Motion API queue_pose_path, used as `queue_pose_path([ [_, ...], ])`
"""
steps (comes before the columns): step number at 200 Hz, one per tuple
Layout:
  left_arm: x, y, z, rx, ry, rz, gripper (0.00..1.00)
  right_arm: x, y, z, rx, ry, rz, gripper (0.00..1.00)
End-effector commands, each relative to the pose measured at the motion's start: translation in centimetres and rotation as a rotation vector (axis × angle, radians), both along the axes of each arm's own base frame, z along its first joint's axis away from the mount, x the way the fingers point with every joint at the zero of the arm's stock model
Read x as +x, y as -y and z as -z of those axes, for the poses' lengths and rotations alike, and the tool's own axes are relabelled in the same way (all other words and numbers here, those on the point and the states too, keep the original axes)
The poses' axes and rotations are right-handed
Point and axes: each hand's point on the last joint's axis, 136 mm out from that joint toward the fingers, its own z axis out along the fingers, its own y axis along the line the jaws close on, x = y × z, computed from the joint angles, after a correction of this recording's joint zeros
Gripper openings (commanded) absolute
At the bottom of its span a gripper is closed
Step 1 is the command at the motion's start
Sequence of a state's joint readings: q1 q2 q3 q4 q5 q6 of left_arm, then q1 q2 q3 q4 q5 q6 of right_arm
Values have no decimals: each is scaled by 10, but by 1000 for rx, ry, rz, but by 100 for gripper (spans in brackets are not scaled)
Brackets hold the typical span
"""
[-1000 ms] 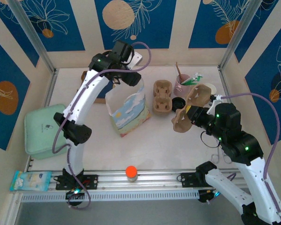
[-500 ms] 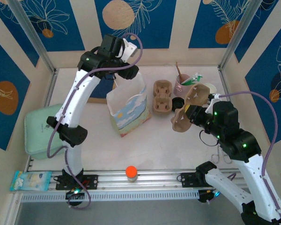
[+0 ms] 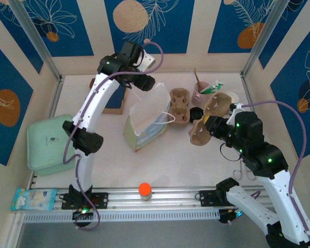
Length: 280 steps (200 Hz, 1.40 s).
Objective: Pack the takeout coffee
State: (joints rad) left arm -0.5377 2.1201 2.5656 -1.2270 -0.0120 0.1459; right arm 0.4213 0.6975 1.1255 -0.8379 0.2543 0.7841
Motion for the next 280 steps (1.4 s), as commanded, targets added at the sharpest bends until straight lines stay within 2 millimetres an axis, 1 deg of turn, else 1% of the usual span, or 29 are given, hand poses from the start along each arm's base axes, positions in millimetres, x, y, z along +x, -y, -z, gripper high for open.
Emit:
queue_pose_path([
  [1, -6, -11, 9, 52, -33, 11, 76, 1, 0, -2, -4, 17, -5, 18],
  [40, -17, -9, 13, 18, -95, 9, 73, 0, 1, 1, -6, 11, -2, 18],
  [80, -28, -13, 26, 10, -180, -16, 66, -1, 2, 0, -6, 16, -1, 18],
  [100, -29, -19, 32, 20, -203, -44, 58, -2, 3, -1, -4, 17, 1, 17],
  [122, -32, -19, 33, -2, -231, -58, 48, -3, 4, -1, -3, 19, 3, 18],
  [139, -35, -21, 34, -22, -260, -93, 39, -3, 3, -1, 1, 19, 2, 17],
  [148, -35, -23, 34, -31, -275, -115, 33, -3, 3, -2, 0, 20, 3, 17],
  [163, -39, -26, 36, -35, -298, -142, 26, -3, 2, -2, 1, 19, 0, 17],
  [195, -44, -31, 26, -72, -303, -186, 16, -2, 1, -4, 0, 21, -7, 17],
  [216, -43, -34, 17, -141, -319, -220, 7, -3, 1, -5, 4, 22, -11, 16],
  [225, -41, -37, 14, -169, -328, -242, 0, -3, 0, -6, 7, 23, -13, 16],
  [247, -34, -43, 11, -240, -351, -298, 0, -5, 1, -8, 9, 28, -16, 16],
  [280, -26, -35, 11, -402, -430, -364, 0, -9, 3, -11, 7, 40, -14, 16],
])
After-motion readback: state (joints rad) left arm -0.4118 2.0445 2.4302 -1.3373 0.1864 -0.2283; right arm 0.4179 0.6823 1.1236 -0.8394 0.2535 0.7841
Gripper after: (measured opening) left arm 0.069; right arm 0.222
